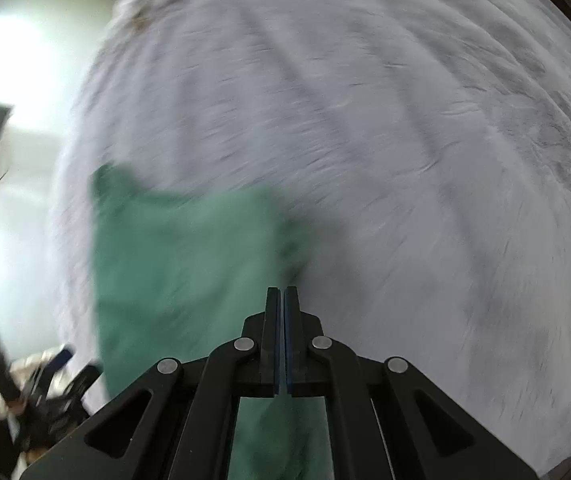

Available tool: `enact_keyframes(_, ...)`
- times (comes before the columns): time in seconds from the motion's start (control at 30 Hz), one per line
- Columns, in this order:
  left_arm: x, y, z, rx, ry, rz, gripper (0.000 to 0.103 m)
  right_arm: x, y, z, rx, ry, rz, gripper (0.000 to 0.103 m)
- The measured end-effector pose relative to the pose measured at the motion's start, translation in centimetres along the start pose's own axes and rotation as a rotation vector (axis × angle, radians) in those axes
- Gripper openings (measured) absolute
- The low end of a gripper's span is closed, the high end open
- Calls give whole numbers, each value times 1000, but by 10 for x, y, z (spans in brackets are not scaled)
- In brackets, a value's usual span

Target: Fold large clothes

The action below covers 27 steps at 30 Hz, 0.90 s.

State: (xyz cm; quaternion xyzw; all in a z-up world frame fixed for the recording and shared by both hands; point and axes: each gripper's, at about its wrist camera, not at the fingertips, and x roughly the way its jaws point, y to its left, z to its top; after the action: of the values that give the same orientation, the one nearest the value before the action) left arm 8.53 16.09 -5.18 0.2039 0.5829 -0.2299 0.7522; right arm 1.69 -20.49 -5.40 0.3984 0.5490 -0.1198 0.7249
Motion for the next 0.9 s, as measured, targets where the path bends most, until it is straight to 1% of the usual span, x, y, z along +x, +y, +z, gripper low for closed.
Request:
enact_keyframes(0.1, -11, 6, -18, 31, 8, -16, 102, -10, 24, -37, -45, 38, 78, 2)
enact_keyframes(0.17, -14, 5, -35, 58, 18, -15, 102, -8, 34, -68, -73, 85, 88, 2)
enact_keyframes(0.23, -9, 4, -54, 83, 47, 0, 102, 1, 34, -90, -87, 128, 65, 2)
enact_keyframes(0.27, -5, 5, -61, 91, 66, 3, 102, 10, 35, -102, -87, 151, 34, 2)
enact_keyframes(0.33, 5, 8, -78, 73, 84, -18, 102, 30, 26, -122, -70, 201, -40, 1)
enact_keyframes(0.4, 11, 11, -84, 43, 88, -40, 102, 45, 12, -133, -17, 228, -43, 0)
enact_keyframes(0.47, 15, 14, -84, 8, 111, -63, 103, 48, 10, -133, 11, 226, -39, 0)
enact_keyframes(0.5, 15, 14, -83, -1, 121, -65, 102, 46, 14, -131, 3, 229, -52, 0)
enact_keyframes(0.6, 10, 12, -79, 18, 119, -37, 102, 32, 26, -126, -52, 227, -90, 1)
enact_keyframes(0.67, 4, 7, -78, 35, 112, -17, 102, 20, 33, -123, -71, 211, -99, 2)
enact_keyframes(0.73, -1, 6, -77, 39, 111, -7, 102, 10, 37, -119, -57, 191, -102, 2)
enact_keyframes(0.8, -4, 6, -77, 36, 112, -11, 102, 1, 37, -115, -32, 169, -121, 2)
enact_keyframes(0.9, -7, 6, -81, 34, 120, -10, 102, -9, 33, -111, -3, 153, -134, 2)
